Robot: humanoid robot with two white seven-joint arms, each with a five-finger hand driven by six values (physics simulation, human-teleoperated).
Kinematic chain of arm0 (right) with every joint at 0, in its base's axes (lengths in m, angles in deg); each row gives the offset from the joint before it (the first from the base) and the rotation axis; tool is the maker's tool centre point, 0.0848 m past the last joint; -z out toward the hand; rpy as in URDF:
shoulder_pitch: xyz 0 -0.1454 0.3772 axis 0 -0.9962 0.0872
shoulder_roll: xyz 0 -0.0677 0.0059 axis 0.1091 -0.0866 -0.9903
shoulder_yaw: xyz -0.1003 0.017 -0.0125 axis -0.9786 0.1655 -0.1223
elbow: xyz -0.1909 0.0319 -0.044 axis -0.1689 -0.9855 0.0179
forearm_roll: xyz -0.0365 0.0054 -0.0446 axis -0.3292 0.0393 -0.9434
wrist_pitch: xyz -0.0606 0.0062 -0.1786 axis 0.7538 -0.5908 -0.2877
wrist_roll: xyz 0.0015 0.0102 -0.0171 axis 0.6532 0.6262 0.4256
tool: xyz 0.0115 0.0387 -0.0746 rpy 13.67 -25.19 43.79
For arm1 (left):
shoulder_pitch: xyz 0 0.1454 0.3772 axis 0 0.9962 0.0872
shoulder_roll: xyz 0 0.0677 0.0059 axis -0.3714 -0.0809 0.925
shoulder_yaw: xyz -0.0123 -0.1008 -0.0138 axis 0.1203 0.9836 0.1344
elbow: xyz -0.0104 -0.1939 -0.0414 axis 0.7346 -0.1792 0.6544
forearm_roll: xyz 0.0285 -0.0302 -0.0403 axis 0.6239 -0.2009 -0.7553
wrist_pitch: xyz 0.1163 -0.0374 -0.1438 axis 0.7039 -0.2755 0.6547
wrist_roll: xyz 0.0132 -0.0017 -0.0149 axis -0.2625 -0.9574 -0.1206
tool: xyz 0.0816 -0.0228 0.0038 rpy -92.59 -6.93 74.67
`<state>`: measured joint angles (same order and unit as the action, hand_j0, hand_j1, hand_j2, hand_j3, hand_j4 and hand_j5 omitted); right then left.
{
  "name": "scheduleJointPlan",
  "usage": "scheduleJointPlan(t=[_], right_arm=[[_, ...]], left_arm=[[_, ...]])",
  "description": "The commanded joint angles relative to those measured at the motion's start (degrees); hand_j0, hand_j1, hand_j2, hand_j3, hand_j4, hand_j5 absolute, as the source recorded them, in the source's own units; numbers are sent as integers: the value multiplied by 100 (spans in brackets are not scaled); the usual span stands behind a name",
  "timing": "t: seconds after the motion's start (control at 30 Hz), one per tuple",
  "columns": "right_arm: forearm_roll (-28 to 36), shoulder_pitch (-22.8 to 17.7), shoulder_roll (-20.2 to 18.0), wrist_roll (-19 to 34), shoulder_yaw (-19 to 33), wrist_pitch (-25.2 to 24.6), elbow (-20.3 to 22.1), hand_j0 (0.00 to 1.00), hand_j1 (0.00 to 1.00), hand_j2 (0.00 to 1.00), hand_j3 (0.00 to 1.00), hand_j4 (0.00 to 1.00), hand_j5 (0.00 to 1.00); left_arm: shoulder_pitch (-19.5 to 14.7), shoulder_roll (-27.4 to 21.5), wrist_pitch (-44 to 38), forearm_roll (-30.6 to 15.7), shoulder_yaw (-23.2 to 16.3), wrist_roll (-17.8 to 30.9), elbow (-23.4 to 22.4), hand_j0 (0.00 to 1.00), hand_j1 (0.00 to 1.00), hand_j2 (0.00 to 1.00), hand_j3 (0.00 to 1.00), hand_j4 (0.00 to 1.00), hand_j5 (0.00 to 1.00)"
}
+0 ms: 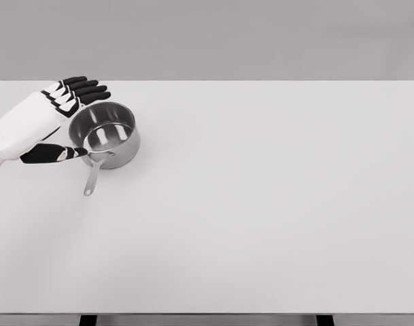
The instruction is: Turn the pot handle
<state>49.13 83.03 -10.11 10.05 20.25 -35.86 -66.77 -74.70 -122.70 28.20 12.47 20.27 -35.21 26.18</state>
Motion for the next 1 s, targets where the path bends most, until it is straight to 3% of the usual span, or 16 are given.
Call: scheduleJointPlan(t=[0.0, 0.37, 0.4, 0.43, 0.47, 0.5, 0.57, 0.6, 0.63, 0.73, 0.83, 0.97], right_arm=[[0, 0, 0, 1, -2, 0, 5, 100, 100, 100, 100, 100, 100], [0, 0, 0, 1, 6, 0, 5, 100, 100, 100, 100, 100, 100], [0, 0, 0, 1, -2, 0, 5, 100, 100, 100, 100, 100, 100], [0, 0, 0, 1, -2, 0, -3, 100, 100, 100, 100, 100, 100], [0, 0, 0, 1, -2, 0, 5, 100, 100, 100, 100, 100, 100], [0, 0, 0, 1, -2, 0, -3, 100, 100, 100, 100, 100, 100], [0, 0, 0, 1, -2, 0, 5, 100, 100, 100, 100, 100, 100], [0, 0, 0, 1, -2, 0, 5, 100, 100, 100, 100, 100, 100], [0, 0, 0, 1, -2, 0, 5, 100, 100, 100, 100, 100, 100], [0, 0, 0, 1, -2, 0, 5, 100, 100, 100, 100, 100, 100], [0, 0, 0, 1, -2, 0, 5, 100, 100, 100, 100, 100, 100], [0, 0, 0, 1, -2, 0, -3, 100, 100, 100, 100, 100, 100]], left_arm=[[0, 6, -8, -6, 4, -4, 4, 100, 100, 100, 100, 100, 100], [-44, 24, -8, 2, 56, 23, 4, 100, 100, 100, 100, 100, 100], [-132, 15, -8, 20, 144, 285, 4, 100, 100, 100, 100, 100, 100], [-149, 24, -8, -85, 381, 1049, 4, 100, 100, 100, 100, 100, 100], [-150, 33, -8, -216, 461, 1410, 4, 100, 100, 100, 100, 100, 100], [-185, -37, -8, -928, 426, 1888, 4, 100, 100, 100, 100, 100, 100], [-176, -257, -8, -1780, 417, 1888, 13, 100, 100, 100, 100, 100, 100], [-158, -696, -8, -2545, 373, 1888, 13, 100, 100, 100, 100, 100, 100], [-176, -1012, -8, -3176, 163, 1888, 13, 100, 100, 100, 100, 100, 100], [-457, -1839, -8, -4479, -593, 1888, 13, 100, 100, 100, 100, 100, 100], [-589, -2402, -8, -5227, -1094, 1888, 21, 100, 100, 100, 100, 100, 100], [-1027, -2244, -8, -5412, -1946, 1888, 21, 100, 100, 100, 100, 100, 100]])
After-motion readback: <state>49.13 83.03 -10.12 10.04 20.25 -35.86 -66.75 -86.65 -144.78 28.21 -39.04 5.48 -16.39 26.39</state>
